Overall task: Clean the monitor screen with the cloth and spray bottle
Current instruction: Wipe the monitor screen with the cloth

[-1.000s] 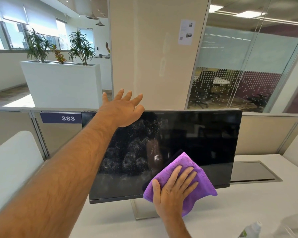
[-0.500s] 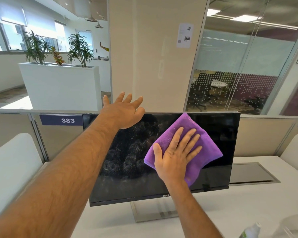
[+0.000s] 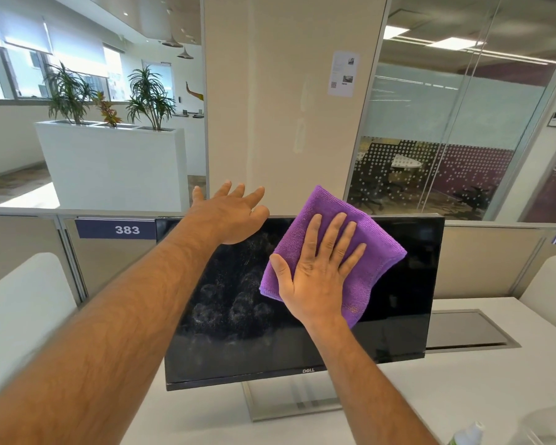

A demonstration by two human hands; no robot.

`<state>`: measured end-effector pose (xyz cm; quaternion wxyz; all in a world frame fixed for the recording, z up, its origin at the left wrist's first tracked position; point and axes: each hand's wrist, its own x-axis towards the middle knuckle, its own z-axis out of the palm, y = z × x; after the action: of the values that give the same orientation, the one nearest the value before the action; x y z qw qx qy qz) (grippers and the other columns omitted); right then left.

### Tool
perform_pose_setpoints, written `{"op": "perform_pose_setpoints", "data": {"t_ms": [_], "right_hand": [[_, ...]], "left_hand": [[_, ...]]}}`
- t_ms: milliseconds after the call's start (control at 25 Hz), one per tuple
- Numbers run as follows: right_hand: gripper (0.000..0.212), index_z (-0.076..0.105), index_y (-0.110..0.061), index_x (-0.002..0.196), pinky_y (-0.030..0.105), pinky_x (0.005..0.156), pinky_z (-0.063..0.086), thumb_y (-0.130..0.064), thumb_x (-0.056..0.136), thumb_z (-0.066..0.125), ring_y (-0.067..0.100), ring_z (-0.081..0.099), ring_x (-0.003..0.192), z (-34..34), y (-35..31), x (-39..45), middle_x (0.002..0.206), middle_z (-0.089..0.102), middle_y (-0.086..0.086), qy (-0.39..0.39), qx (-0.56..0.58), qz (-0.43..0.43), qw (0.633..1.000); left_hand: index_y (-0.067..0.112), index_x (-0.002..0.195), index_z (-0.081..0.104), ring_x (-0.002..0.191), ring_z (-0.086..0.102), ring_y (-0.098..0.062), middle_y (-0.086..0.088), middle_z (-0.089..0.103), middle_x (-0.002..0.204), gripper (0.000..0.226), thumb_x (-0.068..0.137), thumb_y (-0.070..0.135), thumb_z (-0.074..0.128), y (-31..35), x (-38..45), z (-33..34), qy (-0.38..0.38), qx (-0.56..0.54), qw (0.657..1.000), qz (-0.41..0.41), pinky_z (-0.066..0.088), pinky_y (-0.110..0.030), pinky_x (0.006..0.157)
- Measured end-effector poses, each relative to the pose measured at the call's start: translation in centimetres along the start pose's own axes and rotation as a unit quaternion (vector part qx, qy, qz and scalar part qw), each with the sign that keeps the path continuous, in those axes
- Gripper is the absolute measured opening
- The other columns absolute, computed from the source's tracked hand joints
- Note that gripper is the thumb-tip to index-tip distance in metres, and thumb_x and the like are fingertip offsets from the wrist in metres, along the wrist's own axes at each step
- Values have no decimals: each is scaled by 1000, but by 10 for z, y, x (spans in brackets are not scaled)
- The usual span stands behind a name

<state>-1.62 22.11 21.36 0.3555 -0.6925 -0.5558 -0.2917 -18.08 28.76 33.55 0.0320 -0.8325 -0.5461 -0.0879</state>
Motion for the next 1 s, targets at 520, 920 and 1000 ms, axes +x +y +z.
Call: {"op": "perform_pose_setpoints", "data": {"t_ms": [520,920,1000], "right_hand": [[91,8,-11,159,71,117,10,-71,94,29,48,5,151,29,24,-96,165,9,24,-64,-22,-9,998],[94,2,-6,158,76,113,13,-71,94,25,55,8,148,40,16,-159,162,8,31,-135,-2,47,990],[95,2,-6,158,77,112,13,-72,93,25,56,8,148,40,10,-161,161,8,32,-134,8,62,989]], "left_hand": [[53,151,-2,153,-7,-18,7,-2,167,77,78,78,-2,-54,-1,3,-31,0,999,-28,-9,-65,116],[53,151,1,153,-7,-18,7,0,167,87,71,85,-5,-72,-7,2,-33,-4,998,-45,-9,-64,116],[52,151,1,153,-7,-17,7,0,167,86,71,84,-6,-71,-9,2,-29,-3,999,-42,-9,-64,116]]}}
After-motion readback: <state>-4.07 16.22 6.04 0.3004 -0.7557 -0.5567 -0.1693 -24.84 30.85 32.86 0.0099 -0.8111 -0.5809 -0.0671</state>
